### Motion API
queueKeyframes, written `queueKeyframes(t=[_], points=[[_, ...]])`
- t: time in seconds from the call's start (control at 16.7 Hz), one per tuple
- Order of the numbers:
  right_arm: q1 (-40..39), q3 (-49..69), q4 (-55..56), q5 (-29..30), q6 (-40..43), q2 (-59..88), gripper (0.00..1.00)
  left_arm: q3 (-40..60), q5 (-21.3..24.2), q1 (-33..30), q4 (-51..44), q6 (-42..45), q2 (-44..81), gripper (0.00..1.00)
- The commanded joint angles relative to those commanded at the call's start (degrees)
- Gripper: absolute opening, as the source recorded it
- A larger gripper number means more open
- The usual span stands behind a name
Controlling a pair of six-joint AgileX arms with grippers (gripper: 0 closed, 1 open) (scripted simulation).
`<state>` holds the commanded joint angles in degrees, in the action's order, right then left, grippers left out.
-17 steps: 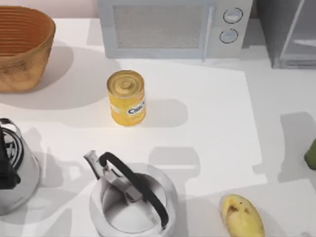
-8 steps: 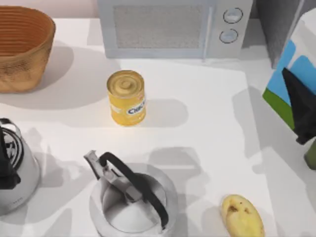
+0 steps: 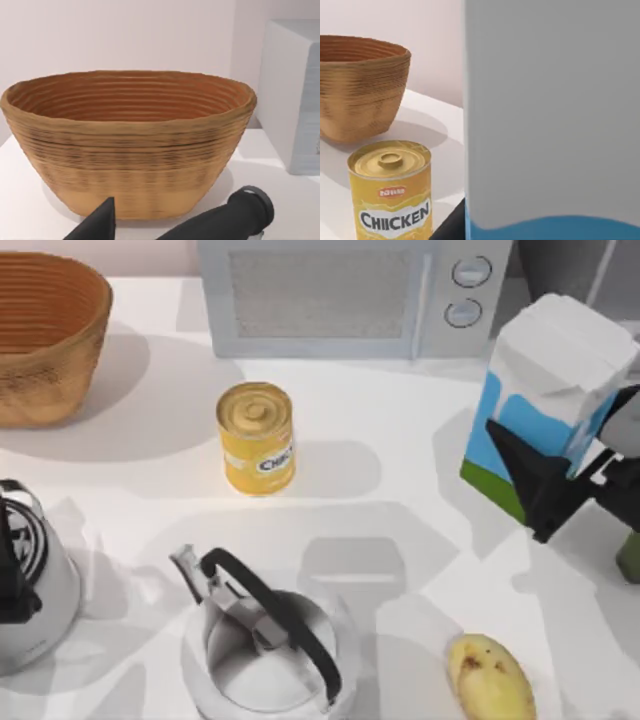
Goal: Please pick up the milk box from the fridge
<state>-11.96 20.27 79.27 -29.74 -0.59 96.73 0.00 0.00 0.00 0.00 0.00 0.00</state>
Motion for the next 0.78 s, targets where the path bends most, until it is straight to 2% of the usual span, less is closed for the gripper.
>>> queueKeyframes(t=[0.42,0.78], points=[[1.1,0.7,2.2,-2.0,-0.5,5.0,0.00,0.0,0.0,0.0,0.0,0.0,0.0,1.00],[-1.4,3.8,4.0,0.3,-0.4,11.3,0.00,0.0,0.0,0.0,0.0,0.0,0.0,1.00]])
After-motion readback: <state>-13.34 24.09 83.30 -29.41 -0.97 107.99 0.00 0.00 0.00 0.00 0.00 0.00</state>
